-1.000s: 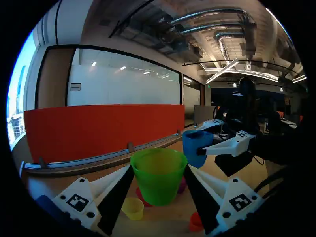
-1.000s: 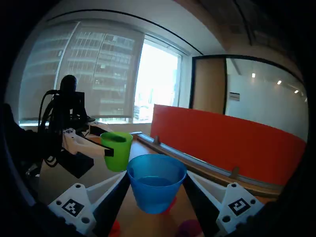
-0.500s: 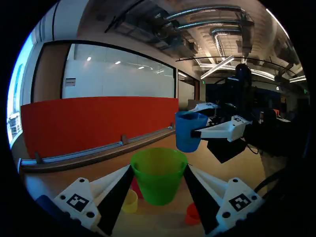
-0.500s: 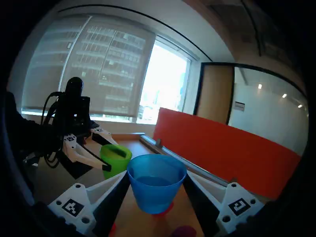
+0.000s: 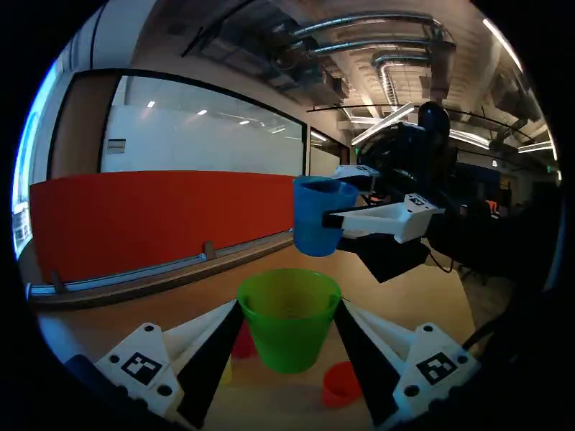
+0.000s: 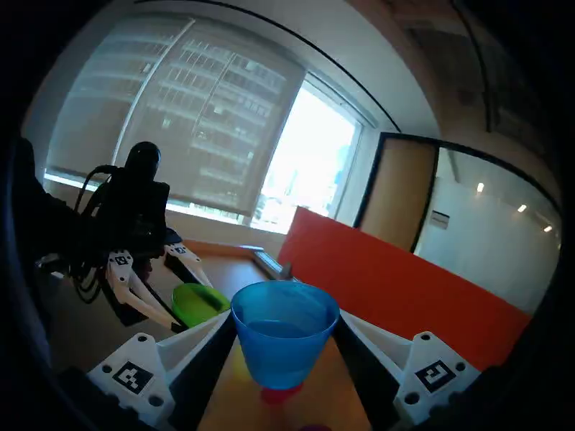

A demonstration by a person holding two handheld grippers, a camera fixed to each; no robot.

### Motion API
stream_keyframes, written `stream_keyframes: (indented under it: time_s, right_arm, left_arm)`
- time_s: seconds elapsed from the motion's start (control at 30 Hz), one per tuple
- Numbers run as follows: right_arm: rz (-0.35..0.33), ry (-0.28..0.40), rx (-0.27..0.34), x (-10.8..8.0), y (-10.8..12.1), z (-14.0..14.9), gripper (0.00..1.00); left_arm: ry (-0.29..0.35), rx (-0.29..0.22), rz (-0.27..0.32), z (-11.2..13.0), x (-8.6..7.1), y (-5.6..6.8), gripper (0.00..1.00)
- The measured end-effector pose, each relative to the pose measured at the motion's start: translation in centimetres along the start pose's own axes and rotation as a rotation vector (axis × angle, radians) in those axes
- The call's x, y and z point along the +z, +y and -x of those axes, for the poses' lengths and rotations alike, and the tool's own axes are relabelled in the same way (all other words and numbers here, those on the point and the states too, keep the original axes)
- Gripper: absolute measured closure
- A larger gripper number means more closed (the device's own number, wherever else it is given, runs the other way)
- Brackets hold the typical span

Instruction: Pour water

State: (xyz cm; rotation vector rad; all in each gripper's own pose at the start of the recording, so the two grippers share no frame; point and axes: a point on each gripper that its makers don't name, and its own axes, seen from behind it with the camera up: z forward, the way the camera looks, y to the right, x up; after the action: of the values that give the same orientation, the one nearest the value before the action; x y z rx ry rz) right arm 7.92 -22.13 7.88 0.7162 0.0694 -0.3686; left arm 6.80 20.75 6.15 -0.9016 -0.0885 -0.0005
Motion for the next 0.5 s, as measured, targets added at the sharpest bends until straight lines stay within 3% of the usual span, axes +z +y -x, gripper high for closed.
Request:
stream_keyframes:
  time_s: [0.5]
  right_arm:
    - [-0.016, 0.037, -0.162, 0.5, 0.0, -3.3, 0.09]
  left_arm:
    - [0.037, -0.015, 0.035, -0.2, 0.2, 1.1, 0.13]
